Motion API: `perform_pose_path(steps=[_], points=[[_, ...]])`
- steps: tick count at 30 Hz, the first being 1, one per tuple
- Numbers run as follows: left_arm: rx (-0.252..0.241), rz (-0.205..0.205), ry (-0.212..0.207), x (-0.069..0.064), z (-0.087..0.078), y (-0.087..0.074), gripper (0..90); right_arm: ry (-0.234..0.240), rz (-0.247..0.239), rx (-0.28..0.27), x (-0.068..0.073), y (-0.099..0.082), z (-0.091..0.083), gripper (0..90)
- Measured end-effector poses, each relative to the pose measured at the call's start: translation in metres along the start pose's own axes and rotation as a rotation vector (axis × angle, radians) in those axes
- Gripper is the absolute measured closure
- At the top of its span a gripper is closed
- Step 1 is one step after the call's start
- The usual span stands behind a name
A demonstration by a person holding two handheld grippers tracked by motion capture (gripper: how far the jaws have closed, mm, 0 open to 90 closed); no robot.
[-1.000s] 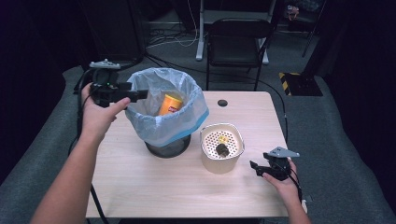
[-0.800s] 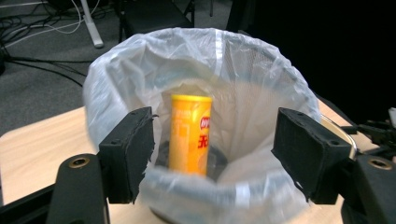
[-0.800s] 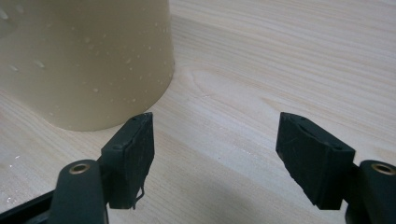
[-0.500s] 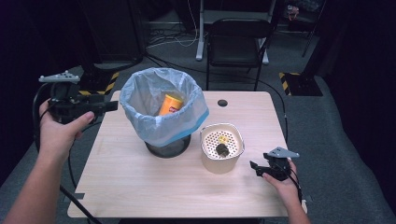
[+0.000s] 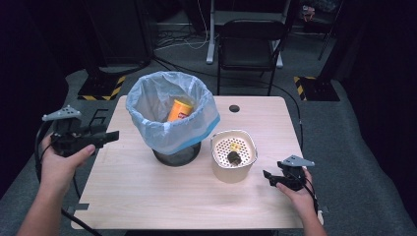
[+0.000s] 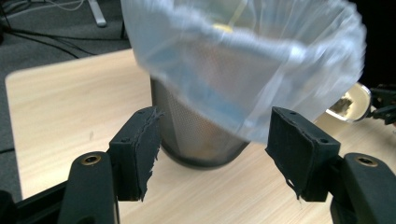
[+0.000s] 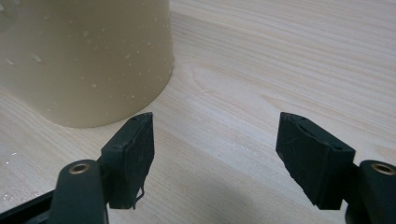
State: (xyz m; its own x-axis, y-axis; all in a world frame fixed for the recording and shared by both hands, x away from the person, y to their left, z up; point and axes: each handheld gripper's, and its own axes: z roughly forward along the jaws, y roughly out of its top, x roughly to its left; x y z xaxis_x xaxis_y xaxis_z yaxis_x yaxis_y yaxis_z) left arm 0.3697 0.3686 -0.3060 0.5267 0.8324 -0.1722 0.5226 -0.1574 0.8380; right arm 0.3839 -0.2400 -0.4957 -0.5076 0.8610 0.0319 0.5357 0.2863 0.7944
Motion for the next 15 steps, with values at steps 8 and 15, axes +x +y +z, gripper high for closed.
perform_pose_path(steps=[8,15], points=[[0.025,0.047,-0.014,0.006,0.029,-0.055,34.1,-0.002,-0.020,0.013,0.003,-0.001,0.003,27.6],[0.054,0.010,-0.015,0.012,0.056,-0.100,34.2,-0.004,-0.045,0.025,0.006,-0.002,0.005,27.6]])
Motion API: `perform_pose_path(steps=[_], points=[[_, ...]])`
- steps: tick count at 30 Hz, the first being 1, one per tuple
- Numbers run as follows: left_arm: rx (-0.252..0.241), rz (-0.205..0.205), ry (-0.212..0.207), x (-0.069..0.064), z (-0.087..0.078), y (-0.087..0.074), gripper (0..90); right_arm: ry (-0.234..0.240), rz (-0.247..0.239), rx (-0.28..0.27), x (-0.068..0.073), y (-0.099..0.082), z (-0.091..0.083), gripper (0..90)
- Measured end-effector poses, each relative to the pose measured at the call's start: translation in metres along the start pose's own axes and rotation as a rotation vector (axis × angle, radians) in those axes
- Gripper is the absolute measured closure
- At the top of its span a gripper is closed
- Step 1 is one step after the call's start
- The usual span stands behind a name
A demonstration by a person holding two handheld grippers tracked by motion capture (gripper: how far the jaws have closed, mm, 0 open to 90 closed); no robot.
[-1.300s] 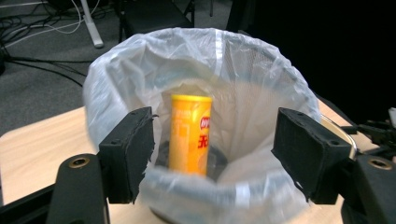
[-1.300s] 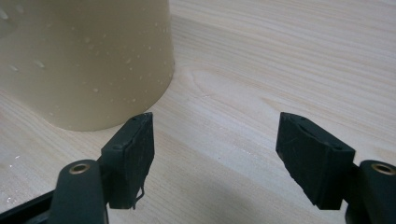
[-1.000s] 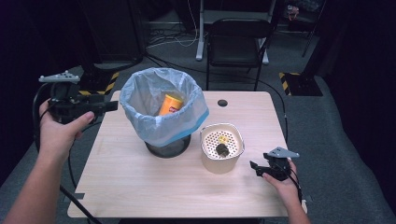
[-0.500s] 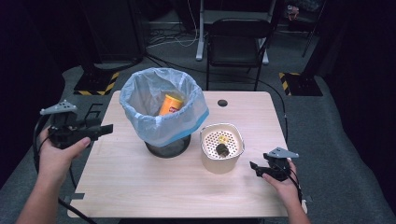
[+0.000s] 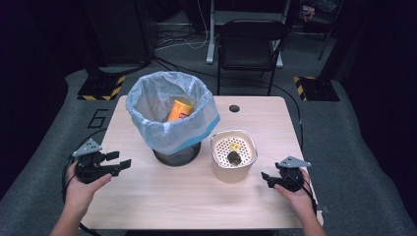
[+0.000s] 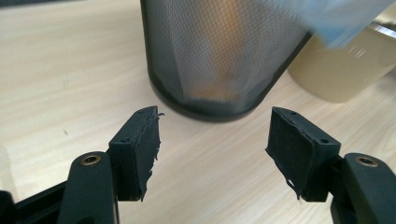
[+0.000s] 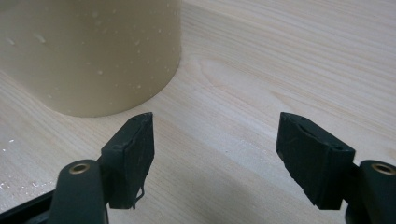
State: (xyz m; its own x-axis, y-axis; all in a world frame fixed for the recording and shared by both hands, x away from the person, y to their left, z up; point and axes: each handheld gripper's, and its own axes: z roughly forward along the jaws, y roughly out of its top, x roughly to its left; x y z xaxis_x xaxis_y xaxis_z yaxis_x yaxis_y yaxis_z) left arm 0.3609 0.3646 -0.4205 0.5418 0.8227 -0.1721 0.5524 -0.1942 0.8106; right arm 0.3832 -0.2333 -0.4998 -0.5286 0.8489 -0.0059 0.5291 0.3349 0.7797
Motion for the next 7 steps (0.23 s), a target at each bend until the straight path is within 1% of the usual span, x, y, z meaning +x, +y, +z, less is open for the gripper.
perform_pose_path(steps=[2,3,4,5,6,7], points=[[0.013,0.005,0.019,0.002,0.007,-0.010,34.1,-0.006,-0.021,0.003,0.001,0.000,0.001,27.6],[0.020,0.010,0.030,0.003,0.009,-0.015,34.1,-0.007,-0.017,0.006,0.002,0.000,0.001,27.6],[0.017,0.009,0.035,0.004,0.012,-0.020,33.7,-0.011,-0.026,0.010,0.001,0.000,0.001,27.6],[0.017,0.007,0.041,0.006,0.013,-0.023,33.3,-0.013,-0.015,0.009,0.002,-0.001,0.002,27.6],[0.016,-0.003,0.053,0.007,0.016,-0.030,33.2,-0.008,-0.022,0.012,0.001,-0.001,0.002,27.6],[0.018,-0.004,0.063,0.010,0.018,-0.034,32.5,-0.017,-0.019,0.009,0.001,-0.002,0.003,27.5]])
